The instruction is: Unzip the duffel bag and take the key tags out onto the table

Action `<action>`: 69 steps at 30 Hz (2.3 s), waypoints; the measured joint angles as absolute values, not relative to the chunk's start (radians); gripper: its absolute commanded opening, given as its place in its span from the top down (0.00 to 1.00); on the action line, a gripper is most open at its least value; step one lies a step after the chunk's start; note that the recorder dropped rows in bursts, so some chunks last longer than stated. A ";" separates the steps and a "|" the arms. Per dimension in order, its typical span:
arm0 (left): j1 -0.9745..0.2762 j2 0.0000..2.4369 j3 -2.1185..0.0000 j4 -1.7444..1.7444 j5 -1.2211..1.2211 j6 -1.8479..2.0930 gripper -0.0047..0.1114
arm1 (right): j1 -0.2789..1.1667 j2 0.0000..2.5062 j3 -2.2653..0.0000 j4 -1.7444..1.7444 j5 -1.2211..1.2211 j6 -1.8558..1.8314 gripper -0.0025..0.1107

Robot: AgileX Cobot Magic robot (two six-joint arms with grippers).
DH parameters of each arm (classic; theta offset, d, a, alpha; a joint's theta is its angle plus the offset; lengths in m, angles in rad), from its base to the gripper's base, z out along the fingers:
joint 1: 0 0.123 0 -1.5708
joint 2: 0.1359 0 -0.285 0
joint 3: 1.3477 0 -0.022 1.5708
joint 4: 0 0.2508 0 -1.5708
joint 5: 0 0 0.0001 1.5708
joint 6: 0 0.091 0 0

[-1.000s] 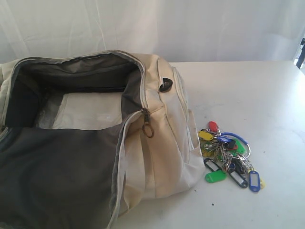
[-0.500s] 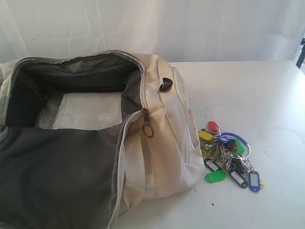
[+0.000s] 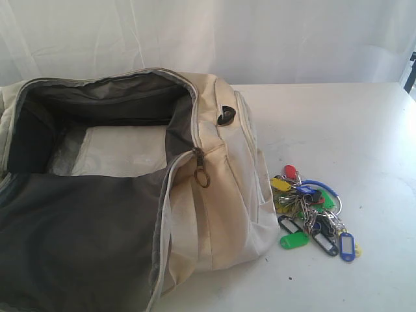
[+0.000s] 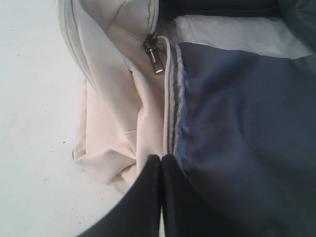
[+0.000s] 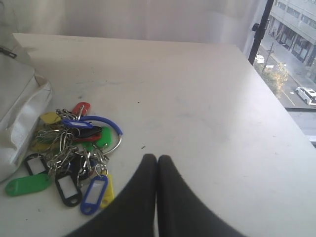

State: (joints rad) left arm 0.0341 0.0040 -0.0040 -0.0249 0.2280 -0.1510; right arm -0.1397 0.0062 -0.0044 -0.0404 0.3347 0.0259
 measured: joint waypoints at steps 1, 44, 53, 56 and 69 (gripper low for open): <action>0.034 0.004 -0.004 -0.025 0.228 -0.151 0.96 | -0.140 0.006 -0.004 -0.040 0.335 0.026 0.98; 0.071 0.004 -0.003 -0.025 0.228 -0.151 0.96 | -0.140 0.006 -0.004 -0.026 0.338 0.026 0.98; 0.084 0.004 -0.003 -0.025 0.228 -0.151 0.96 | -0.140 0.006 -0.004 -0.026 0.338 0.026 0.98; 0.084 0.004 -0.003 -0.025 0.228 -0.151 0.96 | -0.140 0.006 -0.004 -0.026 0.338 0.026 0.98; 0.053 0.004 -0.003 -0.022 0.228 -0.151 0.96 | -0.140 0.006 -0.004 -0.026 0.338 0.026 0.98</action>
State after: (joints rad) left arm 0.0526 0.0040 -0.0033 -0.0224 0.2280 -0.1510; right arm -0.1397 0.0062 -0.0044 -0.0256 0.3385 0.0259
